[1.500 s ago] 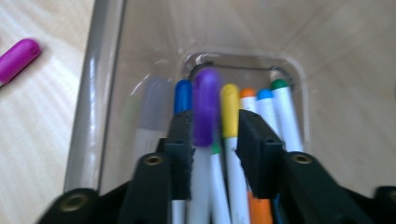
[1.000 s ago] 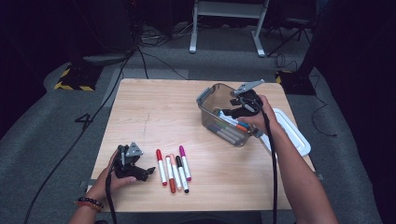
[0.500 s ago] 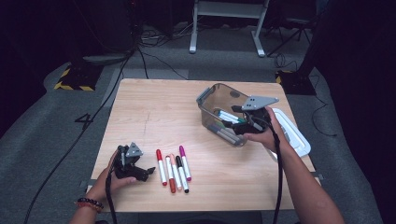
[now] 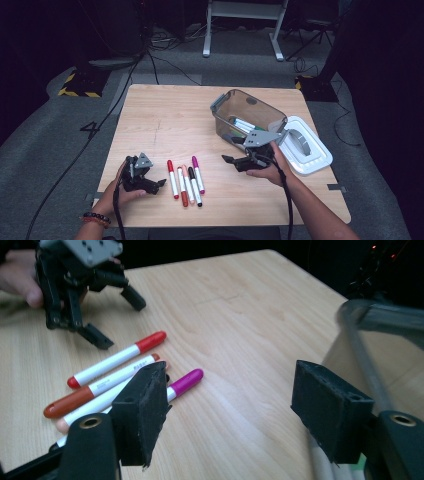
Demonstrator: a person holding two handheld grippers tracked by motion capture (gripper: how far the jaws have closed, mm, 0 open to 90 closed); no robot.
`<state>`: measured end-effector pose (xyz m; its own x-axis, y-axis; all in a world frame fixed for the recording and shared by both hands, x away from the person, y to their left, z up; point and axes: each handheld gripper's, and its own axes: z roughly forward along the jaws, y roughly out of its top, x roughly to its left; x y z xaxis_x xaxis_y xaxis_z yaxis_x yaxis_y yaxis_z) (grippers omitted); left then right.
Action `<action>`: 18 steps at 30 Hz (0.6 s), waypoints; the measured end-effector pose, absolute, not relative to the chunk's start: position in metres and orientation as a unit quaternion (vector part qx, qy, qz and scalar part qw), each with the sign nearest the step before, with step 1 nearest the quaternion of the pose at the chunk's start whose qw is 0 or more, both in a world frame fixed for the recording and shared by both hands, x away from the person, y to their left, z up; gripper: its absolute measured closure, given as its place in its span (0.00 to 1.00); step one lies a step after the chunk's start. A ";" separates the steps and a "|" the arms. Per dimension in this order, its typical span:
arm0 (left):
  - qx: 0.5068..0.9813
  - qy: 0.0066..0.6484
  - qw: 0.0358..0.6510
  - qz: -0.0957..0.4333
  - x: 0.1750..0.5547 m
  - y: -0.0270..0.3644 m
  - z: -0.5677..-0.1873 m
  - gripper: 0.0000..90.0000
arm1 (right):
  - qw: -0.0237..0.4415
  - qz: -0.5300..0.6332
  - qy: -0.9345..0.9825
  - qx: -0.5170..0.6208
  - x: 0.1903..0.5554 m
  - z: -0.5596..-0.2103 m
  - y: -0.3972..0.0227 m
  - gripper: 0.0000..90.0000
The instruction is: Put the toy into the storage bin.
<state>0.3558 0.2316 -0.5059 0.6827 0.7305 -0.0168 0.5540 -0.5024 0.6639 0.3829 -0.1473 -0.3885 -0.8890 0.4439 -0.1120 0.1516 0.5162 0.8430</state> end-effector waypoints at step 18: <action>0.856 0.375 0.329 0.134 0.356 0.232 -0.506 0.00 | 0.113 0.403 0.894 0.162 0.405 -0.466 -0.068 0.43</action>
